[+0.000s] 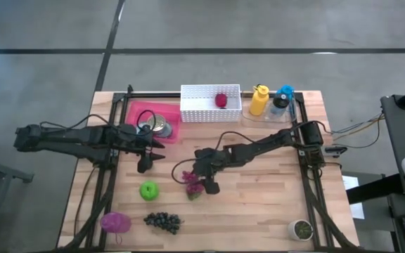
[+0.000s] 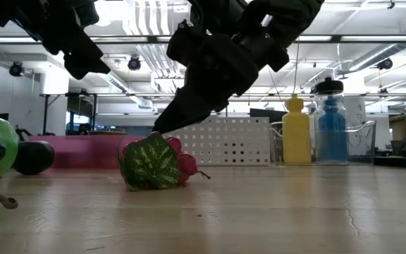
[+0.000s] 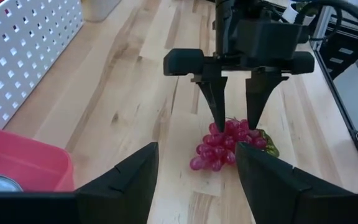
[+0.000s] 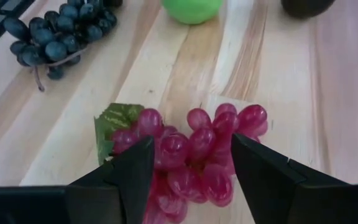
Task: Pick & Place Food Item
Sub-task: Put the red grapes into the white bin
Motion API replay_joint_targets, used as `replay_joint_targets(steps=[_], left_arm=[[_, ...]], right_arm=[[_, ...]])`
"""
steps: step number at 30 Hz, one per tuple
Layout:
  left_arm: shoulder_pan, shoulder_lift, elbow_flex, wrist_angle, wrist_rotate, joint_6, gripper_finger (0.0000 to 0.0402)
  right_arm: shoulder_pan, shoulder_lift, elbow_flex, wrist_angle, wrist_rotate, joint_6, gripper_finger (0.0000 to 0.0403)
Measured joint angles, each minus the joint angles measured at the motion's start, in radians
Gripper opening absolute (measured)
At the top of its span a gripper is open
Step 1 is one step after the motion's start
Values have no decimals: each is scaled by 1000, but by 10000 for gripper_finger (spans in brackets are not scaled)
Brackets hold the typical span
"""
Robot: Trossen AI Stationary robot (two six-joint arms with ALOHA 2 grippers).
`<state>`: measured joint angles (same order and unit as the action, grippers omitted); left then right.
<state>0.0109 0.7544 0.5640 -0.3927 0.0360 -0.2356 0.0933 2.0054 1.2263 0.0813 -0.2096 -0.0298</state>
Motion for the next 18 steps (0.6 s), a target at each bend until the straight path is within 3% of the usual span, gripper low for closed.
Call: replay_joint_targets(steps=[18], left_arm=[[0,0,0,0,0,-1,213]], right_arm=[[7,8,-2,6,0,-38,203]])
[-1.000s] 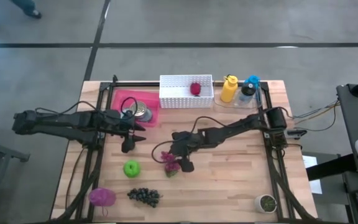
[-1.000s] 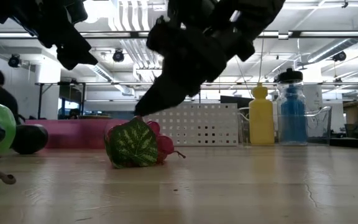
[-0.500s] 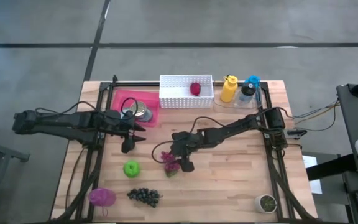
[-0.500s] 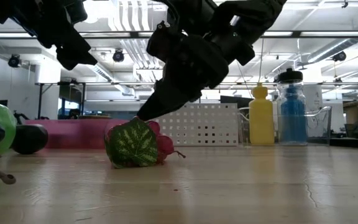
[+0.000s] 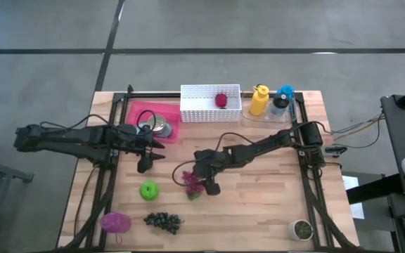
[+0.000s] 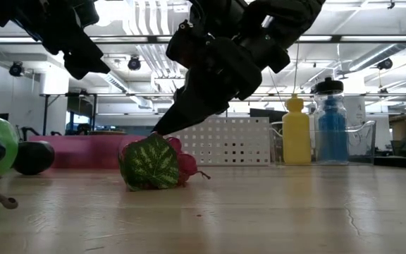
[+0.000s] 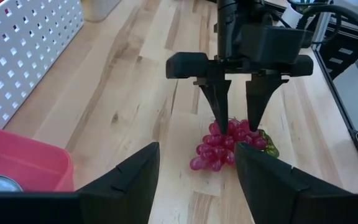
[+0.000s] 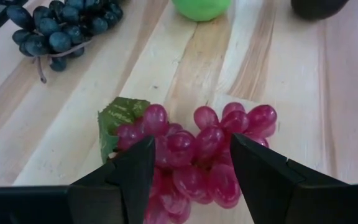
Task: Pick & Place Food Item
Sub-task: Put the red grapes into the white bin
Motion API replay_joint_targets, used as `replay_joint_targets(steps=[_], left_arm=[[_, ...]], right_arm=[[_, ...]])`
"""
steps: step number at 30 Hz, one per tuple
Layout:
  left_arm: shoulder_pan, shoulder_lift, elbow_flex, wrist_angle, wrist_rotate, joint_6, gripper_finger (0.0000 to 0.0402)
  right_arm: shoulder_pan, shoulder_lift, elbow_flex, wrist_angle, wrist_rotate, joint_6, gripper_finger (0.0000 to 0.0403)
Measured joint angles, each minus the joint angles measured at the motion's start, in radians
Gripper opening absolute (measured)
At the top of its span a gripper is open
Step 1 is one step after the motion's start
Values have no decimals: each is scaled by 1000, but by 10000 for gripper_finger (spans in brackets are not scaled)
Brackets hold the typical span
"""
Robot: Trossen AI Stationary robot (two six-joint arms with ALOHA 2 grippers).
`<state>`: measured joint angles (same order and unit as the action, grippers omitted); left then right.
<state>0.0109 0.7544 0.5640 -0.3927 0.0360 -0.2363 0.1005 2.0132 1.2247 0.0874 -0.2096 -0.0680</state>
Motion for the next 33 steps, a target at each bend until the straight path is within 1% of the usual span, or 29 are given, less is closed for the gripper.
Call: replay_joint_targets(steps=[11,27,33], left_arm=[[0,0,0,0,-2,-2,205],[0,0,0,0,-1,-1,203],[0,0,0,0,-1,1,207]], right_arm=[[6,7,-2,15,0,-7,194],[11,7,-16,18,2,-37,194],[11,33,-17,85,1,-43,194]])
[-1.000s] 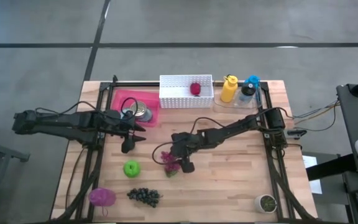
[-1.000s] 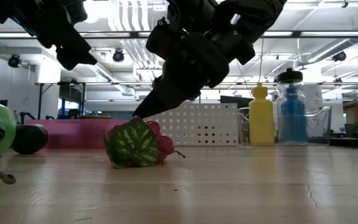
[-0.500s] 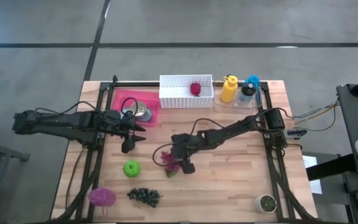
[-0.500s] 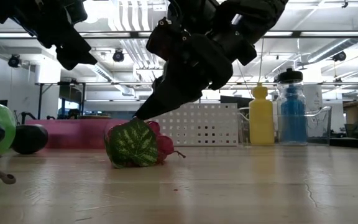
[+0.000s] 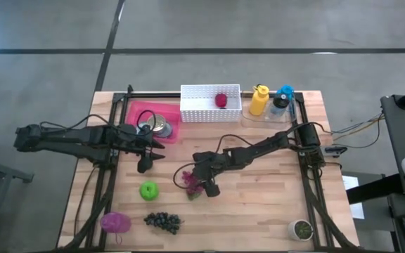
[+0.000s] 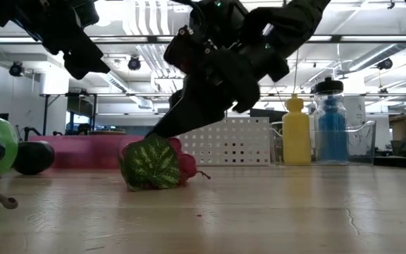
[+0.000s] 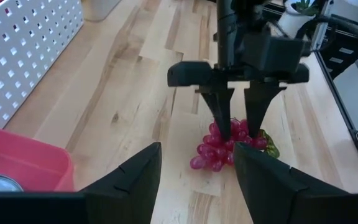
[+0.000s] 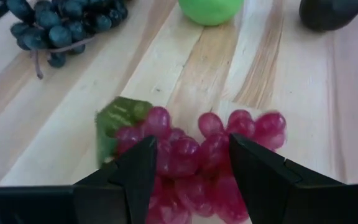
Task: Pick & Place Food Item
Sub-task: Put the red grapes into the white bin
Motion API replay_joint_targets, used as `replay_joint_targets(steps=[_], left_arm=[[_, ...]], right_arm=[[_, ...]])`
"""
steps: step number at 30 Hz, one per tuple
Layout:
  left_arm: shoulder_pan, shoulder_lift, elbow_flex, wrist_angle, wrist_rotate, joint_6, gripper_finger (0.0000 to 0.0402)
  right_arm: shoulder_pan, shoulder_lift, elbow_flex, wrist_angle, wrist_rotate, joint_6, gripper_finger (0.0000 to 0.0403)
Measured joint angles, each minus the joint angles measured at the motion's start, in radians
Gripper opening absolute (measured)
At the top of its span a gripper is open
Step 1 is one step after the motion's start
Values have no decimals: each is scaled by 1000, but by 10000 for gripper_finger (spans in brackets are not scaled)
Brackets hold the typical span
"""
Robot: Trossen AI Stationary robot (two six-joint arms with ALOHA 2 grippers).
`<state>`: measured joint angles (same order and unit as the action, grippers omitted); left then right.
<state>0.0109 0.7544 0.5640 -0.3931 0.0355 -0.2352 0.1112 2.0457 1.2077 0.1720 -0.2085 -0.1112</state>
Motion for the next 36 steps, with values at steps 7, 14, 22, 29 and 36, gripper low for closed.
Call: replay_joint_targets(steps=[7,14,22,29,36], left_arm=[[-1,1,0,0,2,0,201],[-1,1,0,0,2,0,204],[-2,1,0,6,2,-1,205],[-2,1,0,6,2,-3,198],[-2,1,0,7,2,-3,202]], right_arm=[[0,41,19,17,-1,3,194],[0,37,24,12,-1,1,172],[0,37,26,11,2,11,84],[0,37,27,11,2,7,15],[0,23,26,7,1,6,13]])
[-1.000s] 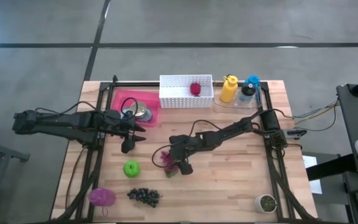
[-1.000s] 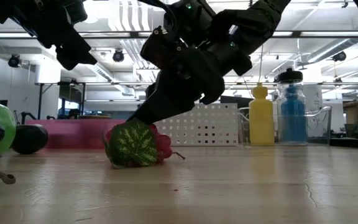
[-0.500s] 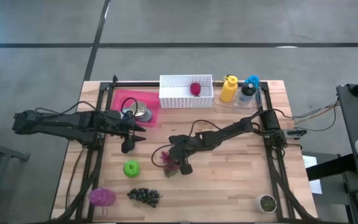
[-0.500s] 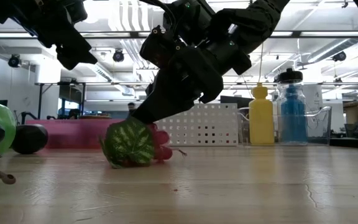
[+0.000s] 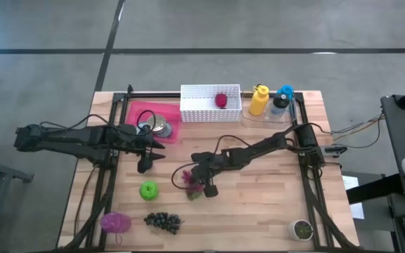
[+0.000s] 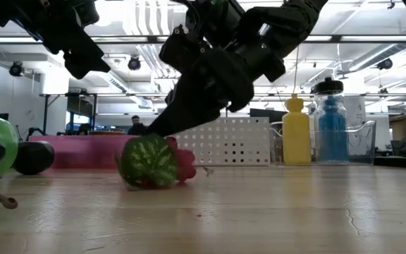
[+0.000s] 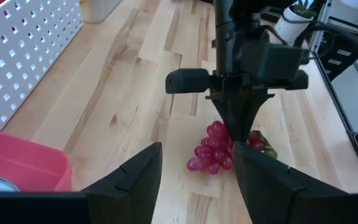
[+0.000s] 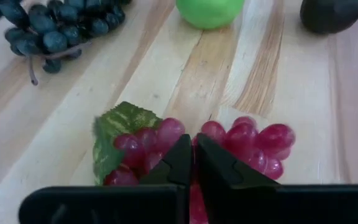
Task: Pick & Place Food Item
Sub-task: Put the red grapes into the white bin
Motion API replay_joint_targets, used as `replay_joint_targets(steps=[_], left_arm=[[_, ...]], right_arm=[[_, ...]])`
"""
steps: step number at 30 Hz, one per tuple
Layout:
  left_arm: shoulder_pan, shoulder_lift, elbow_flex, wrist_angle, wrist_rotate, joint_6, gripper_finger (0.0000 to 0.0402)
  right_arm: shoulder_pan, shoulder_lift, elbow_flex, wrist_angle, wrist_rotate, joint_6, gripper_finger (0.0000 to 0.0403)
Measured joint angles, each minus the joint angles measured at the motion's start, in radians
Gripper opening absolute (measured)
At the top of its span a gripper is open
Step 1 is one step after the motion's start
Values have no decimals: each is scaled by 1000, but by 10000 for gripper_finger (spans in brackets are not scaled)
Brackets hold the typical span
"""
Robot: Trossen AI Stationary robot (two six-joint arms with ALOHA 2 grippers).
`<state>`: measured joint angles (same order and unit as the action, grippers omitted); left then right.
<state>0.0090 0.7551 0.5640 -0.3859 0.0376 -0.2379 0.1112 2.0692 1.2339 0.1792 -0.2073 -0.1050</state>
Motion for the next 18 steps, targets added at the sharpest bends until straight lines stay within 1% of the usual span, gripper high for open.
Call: replay_joint_targets(steps=[7,13,18], left_arm=[[0,0,0,1,0,0,195],[-1,0,-1,1,0,0,195],[-1,0,-1,3,0,-1,197]], right_arm=[[0,-70,0,-36,11,-34,13],[0,-166,0,-129,93,-69,13],[0,-239,0,-165,169,-109,12]])
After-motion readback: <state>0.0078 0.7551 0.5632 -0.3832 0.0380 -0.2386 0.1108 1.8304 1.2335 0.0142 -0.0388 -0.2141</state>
